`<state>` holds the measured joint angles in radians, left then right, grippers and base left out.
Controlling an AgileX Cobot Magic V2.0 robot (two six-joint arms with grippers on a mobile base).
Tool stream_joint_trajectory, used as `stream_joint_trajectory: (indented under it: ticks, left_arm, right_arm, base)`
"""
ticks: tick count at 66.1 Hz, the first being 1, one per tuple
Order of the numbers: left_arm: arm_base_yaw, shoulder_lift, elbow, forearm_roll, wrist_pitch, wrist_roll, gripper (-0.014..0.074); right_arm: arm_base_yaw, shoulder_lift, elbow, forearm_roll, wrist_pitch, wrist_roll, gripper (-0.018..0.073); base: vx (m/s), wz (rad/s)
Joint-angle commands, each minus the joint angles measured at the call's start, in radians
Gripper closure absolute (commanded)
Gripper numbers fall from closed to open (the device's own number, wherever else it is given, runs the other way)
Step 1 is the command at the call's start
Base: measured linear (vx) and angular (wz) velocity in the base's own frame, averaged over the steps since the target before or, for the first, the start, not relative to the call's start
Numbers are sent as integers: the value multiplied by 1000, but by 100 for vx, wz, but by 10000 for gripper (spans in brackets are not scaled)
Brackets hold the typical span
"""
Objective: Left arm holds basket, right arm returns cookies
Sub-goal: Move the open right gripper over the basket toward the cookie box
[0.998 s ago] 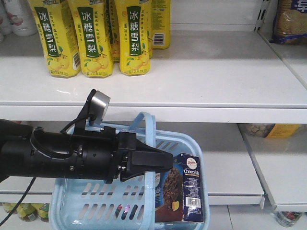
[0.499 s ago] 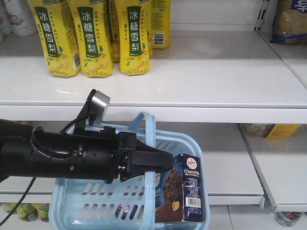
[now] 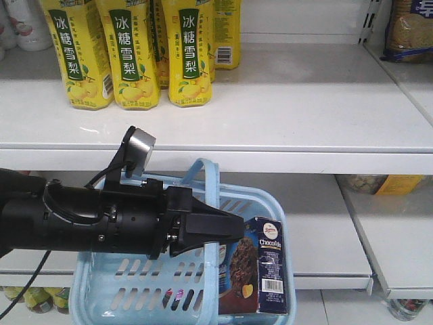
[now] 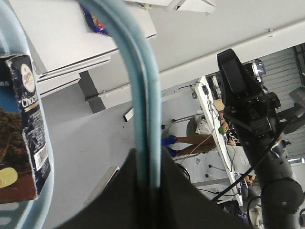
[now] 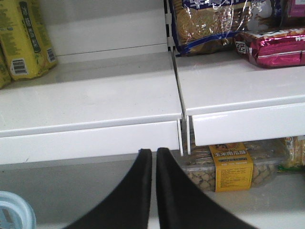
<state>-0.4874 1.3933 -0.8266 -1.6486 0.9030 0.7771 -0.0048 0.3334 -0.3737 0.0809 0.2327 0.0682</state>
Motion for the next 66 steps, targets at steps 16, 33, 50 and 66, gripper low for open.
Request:
stream_joint_trajectory:
  ticks: [16, 33, 50, 66]
  left_arm:
    - [1, -33, -40, -97, 26, 18, 599]
    - [1, -33, -40, -97, 26, 18, 599]
    - [1, -33, -40, -97, 26, 18, 599]
    - [1, -33, -40, -97, 26, 18, 599]
  right_arm:
    - [-5, 25, -36, 4, -77, -7, 518]
    - [-5, 27, -36, 4, -42, -7, 314]
    - [33, 77, -36, 114, -22, -8, 119]
    - [199, 217, -38, 230, 53, -12, 85]
  base:
    - [0, 0]
    - [0, 0]
    - [0, 0]
    - [0, 0]
